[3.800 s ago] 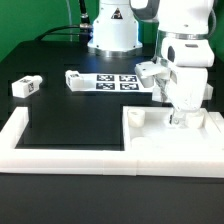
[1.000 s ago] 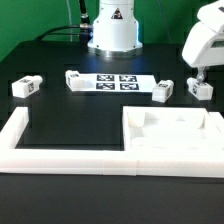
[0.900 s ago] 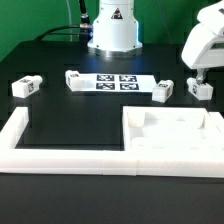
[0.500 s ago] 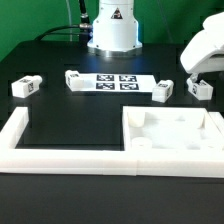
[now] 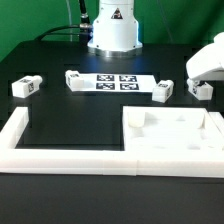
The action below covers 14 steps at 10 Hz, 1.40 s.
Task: Assemble square table
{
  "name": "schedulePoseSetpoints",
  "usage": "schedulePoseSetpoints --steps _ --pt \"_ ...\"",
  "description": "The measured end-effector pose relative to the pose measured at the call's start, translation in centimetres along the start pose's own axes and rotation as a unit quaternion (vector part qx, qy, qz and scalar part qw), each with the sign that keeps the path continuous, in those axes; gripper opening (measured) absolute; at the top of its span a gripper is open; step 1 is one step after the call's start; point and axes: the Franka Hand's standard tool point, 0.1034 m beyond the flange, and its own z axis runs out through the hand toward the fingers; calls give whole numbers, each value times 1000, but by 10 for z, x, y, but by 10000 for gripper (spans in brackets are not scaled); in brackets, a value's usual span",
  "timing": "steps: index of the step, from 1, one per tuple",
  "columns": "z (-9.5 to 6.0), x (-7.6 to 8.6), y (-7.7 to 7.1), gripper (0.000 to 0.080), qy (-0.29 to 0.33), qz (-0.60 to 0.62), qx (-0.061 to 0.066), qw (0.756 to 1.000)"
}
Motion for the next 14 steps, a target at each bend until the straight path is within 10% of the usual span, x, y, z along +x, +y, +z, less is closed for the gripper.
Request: schedulePoseSetpoints --steps 4,14 --pt "24 -3 -18 649 -73 47 54 995" --pt "35 0 -13 644 -70 49 56 995"
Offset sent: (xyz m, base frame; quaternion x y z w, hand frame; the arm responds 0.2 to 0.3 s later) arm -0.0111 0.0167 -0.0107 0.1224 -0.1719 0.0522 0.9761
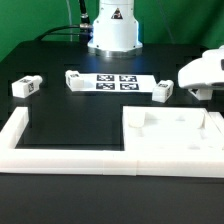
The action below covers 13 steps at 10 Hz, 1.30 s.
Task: Assemble square table
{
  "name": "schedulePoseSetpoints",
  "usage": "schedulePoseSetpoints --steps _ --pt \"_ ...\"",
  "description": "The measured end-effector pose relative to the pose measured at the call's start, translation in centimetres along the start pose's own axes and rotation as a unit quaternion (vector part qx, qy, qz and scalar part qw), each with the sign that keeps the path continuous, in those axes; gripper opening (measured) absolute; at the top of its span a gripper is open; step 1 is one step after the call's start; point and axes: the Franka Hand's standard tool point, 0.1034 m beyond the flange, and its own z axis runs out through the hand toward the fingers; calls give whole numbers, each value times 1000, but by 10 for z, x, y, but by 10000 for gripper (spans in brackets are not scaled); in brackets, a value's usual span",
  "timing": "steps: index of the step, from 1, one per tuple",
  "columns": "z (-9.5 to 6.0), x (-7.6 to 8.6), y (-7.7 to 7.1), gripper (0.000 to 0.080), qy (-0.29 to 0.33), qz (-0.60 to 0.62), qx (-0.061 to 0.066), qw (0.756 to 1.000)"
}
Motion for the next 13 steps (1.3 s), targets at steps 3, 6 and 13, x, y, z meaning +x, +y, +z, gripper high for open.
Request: schedulePoseSetpoints --steps 3,6,13 --pt "0 0 0 297 -1 0 0 1000" --pt "0 0 0 289 -1 0 0 1000" --pt "-81 -19 46 291 35 -9 27 999"
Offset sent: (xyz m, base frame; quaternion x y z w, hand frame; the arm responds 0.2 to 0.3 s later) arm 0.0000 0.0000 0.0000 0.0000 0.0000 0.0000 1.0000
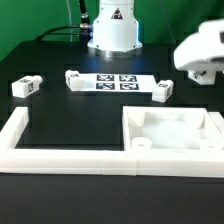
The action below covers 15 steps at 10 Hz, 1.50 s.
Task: Assemble square table
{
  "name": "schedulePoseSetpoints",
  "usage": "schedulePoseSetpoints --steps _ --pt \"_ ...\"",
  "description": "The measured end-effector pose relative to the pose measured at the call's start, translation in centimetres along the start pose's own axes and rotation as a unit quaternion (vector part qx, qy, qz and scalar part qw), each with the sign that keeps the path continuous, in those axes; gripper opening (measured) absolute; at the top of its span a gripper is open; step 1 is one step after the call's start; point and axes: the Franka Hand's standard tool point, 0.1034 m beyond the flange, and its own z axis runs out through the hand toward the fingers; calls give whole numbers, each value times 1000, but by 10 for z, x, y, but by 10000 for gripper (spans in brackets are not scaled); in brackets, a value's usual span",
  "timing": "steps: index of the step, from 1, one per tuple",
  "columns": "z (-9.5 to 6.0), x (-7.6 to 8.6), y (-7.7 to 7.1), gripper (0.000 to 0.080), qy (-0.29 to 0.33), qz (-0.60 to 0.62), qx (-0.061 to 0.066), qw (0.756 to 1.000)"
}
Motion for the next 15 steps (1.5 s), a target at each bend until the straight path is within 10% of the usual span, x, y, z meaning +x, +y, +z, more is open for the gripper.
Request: schedulePoseSetpoints --steps 2,6,8,10,15 --pt "-34 -12 28 291 33 -2 10 999" --pt "-46 5 23 291 170 -6 22 985" --pt "-107 15 63 291 257 -32 47 965" --pt "-155 22 78 291 347 -53 17 936" --pt "-153 31 80 291 491 -47 13 870"
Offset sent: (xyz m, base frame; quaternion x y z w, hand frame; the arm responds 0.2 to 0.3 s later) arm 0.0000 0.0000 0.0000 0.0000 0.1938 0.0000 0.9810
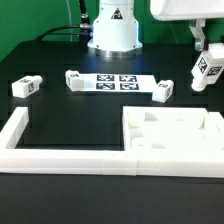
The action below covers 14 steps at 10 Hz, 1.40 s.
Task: Assemble square table
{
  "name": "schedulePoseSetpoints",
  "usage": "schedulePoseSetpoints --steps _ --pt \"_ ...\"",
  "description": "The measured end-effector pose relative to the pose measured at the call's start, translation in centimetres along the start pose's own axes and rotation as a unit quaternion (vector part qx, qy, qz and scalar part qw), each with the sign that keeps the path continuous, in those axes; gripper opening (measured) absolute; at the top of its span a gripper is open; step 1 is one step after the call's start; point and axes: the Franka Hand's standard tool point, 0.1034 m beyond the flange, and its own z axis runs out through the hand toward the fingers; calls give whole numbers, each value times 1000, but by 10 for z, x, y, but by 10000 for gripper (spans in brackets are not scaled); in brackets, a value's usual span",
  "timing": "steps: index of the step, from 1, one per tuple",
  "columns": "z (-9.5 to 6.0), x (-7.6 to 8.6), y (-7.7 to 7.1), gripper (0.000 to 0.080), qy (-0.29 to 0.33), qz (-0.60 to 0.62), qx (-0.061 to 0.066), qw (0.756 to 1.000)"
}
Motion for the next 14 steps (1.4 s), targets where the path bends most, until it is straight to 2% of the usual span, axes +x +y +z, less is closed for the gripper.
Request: schedulePoseSetpoints --steps 2,3,4,5,7,9,12,14 --pt "8 21 13 291 28 15 6 999" --pt "12 36 14 291 64 14 0 998" --pt "11 45 11 291 95 9 -3 995" --pt "11 42 17 291 146 8 -15 989" --pt "12 40 22 291 211 4 -30 977" --pt "17 37 21 291 210 4 -30 977" --pt "37 32 12 291 215 0 -27 976" --pt "48 33 13 291 213 1 -27 977"
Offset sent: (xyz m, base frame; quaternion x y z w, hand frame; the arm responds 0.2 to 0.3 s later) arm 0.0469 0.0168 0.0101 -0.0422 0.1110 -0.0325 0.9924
